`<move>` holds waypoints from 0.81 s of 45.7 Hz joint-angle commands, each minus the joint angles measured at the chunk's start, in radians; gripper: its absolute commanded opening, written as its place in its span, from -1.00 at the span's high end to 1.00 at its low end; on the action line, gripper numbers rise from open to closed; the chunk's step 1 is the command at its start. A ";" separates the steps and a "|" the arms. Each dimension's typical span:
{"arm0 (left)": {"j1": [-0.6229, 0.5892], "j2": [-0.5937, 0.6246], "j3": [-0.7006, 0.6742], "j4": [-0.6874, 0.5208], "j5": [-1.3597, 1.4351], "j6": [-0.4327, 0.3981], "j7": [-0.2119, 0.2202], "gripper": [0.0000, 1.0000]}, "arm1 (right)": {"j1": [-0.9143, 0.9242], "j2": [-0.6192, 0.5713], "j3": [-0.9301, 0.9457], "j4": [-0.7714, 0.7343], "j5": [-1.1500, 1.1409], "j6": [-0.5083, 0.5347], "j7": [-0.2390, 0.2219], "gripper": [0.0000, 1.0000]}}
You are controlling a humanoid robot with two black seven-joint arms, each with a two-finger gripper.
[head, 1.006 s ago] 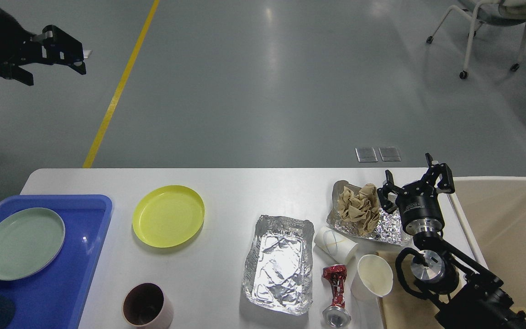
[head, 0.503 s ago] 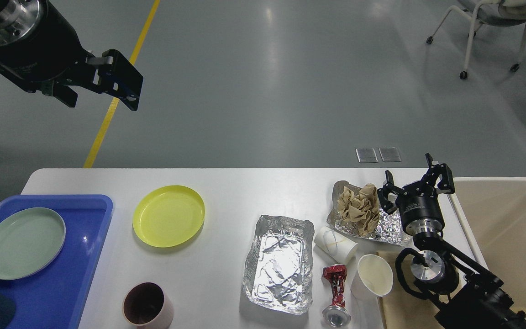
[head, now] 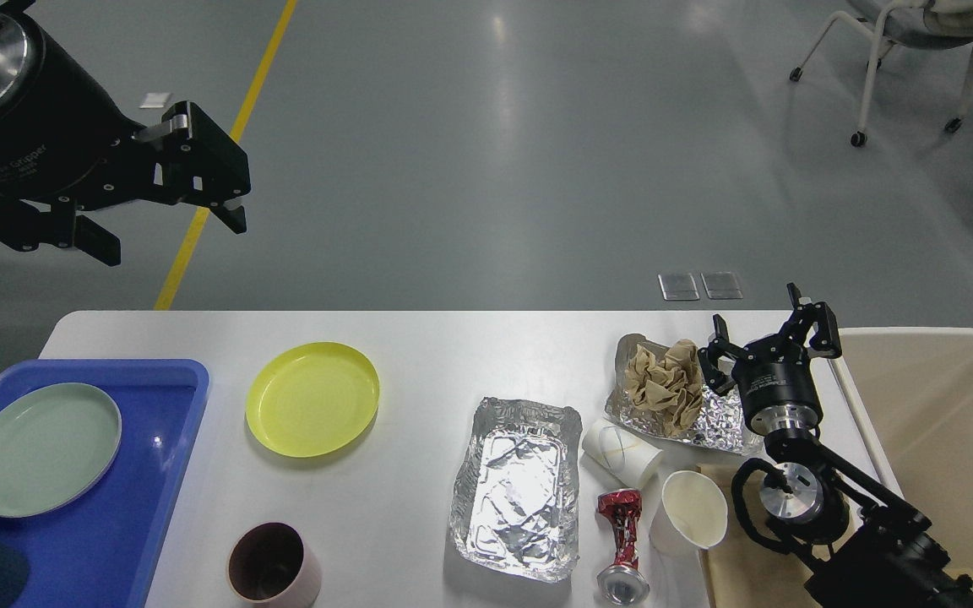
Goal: Tidy desktop
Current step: 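Move the left gripper down to the pink mug near the tray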
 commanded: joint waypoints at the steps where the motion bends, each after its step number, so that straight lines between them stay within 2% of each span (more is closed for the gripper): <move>1: 0.024 0.009 -0.002 0.013 0.004 0.009 0.005 -0.93 | 0.000 0.000 0.000 0.001 0.000 0.000 0.000 -1.00; 7: 0.063 0.040 -0.040 0.022 0.007 -0.008 0.015 -0.93 | 0.000 0.000 0.000 0.001 0.000 0.000 0.000 -1.00; 13: 0.207 0.066 -0.130 0.022 0.076 0.000 0.037 -0.92 | 0.000 0.000 0.000 0.001 0.000 0.000 0.000 -1.00; 16: 0.267 0.141 -0.179 0.027 0.157 0.011 0.037 -0.92 | 0.000 0.000 0.000 0.001 0.000 0.000 0.001 -1.00; 20: 0.366 0.231 -0.256 0.032 0.275 0.058 0.038 -0.90 | 0.000 0.000 0.000 0.001 0.000 0.000 0.000 -1.00; 23: 0.438 0.282 -0.294 0.032 0.371 0.127 0.040 -0.80 | 0.000 0.000 0.000 0.001 0.000 0.000 0.000 -1.00; 28: 0.595 0.343 -0.348 0.032 0.454 0.244 0.040 -0.80 | 0.000 0.000 0.000 0.001 0.000 0.000 0.001 -1.00; 33: 0.737 0.360 -0.406 0.030 0.550 0.258 0.041 -0.80 | 0.000 0.000 0.000 0.001 0.000 0.000 0.000 -1.00; 37: 0.837 0.363 -0.454 0.028 0.642 0.259 0.045 -0.71 | 0.000 0.000 0.000 0.001 0.000 0.000 0.000 -1.00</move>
